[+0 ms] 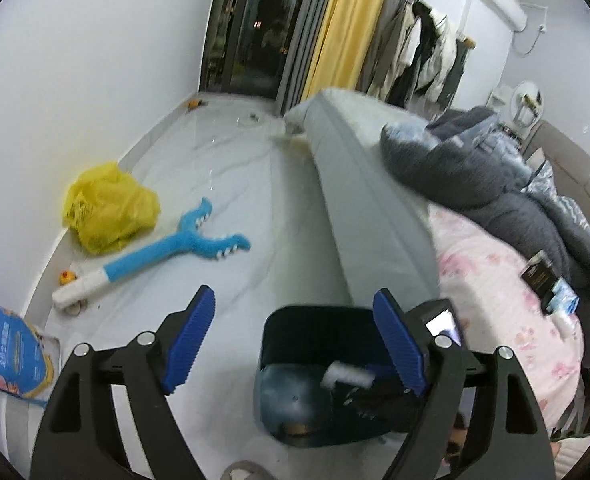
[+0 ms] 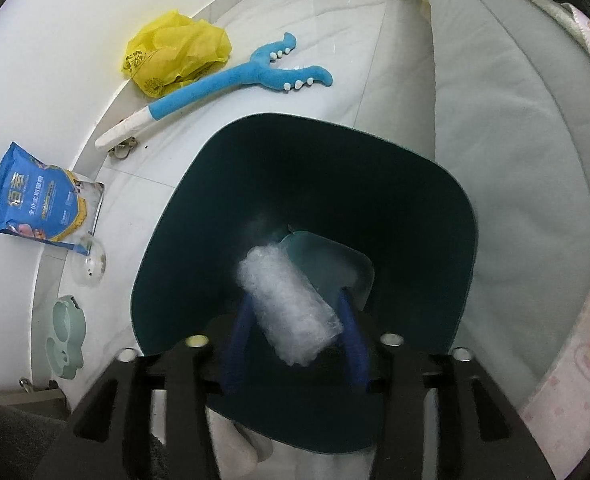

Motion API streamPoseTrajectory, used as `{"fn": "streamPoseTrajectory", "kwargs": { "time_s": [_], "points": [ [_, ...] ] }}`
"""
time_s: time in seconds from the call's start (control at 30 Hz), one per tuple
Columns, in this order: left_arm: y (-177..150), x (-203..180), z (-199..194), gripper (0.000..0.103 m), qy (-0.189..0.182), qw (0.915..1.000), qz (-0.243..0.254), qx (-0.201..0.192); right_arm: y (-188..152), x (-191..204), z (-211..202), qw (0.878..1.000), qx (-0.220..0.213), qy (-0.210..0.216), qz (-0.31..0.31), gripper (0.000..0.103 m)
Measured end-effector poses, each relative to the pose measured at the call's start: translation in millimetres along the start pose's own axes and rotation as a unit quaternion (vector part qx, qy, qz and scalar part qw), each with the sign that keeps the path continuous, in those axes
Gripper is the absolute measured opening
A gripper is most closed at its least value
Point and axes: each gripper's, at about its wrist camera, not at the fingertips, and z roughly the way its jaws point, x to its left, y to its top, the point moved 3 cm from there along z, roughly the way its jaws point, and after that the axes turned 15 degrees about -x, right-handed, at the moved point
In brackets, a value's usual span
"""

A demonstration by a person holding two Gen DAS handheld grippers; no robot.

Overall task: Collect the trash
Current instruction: 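Open the left gripper over the bin while the right gripper drops bubble wrap in, then move both tools back toward the remaining items on the bed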

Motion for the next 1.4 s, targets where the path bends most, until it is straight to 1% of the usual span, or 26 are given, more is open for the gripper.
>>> {"fn": "streamPoseTrajectory", "kwargs": {
  "time_s": [0.03,0.07,0.23,0.37,0.53,0.63,0.77,1.07,1.4],
  "points": [
    [3,-4,-3,0.086,-0.004,1.0,0.003,-0.007,2,0,-3,1.0,-0.005,0.002,0.001,0.067],
    [5,-8,-5,0.086,-0.007,0.9998,0.007,-0.014,4,1,-8,1.0,-0.012,0.005,0.002,0.071],
    [15,-28,-12,0.088,-0.015,0.9987,0.025,-0.041,14,1,-36,0.999,-0.049,0.023,0.007,0.074],
    [25,-42,-17,0.089,-0.023,0.9973,0.031,-0.062,22,-2,-72,0.993,-0.105,0.043,0.011,0.079],
    [34,-67,-22,0.094,-0.042,0.9953,0.036,-0.079,30,-12,-113,0.985,-0.164,0.059,0.01,0.081],
    [36,-83,-23,0.095,-0.049,0.9937,0.047,-0.088,32,-22,-132,0.981,-0.188,0.053,0.001,0.084],
    [38,-104,-21,0.096,-0.06,0.9924,0.052,-0.094,28,-44,-152,0.977,-0.206,0.045,-0.002,0.084],
    [33,-140,-13,0.096,-0.078,0.9907,0.067,-0.089,18,-84,-192,0.967,-0.253,0.021,-0.022,0.084],
    [23,-190,0,0.096,-0.11,0.9881,0.079,-0.074,-4,-130,-228,0.958,-0.284,-0.007,-0.043,0.084]
  ]
}}
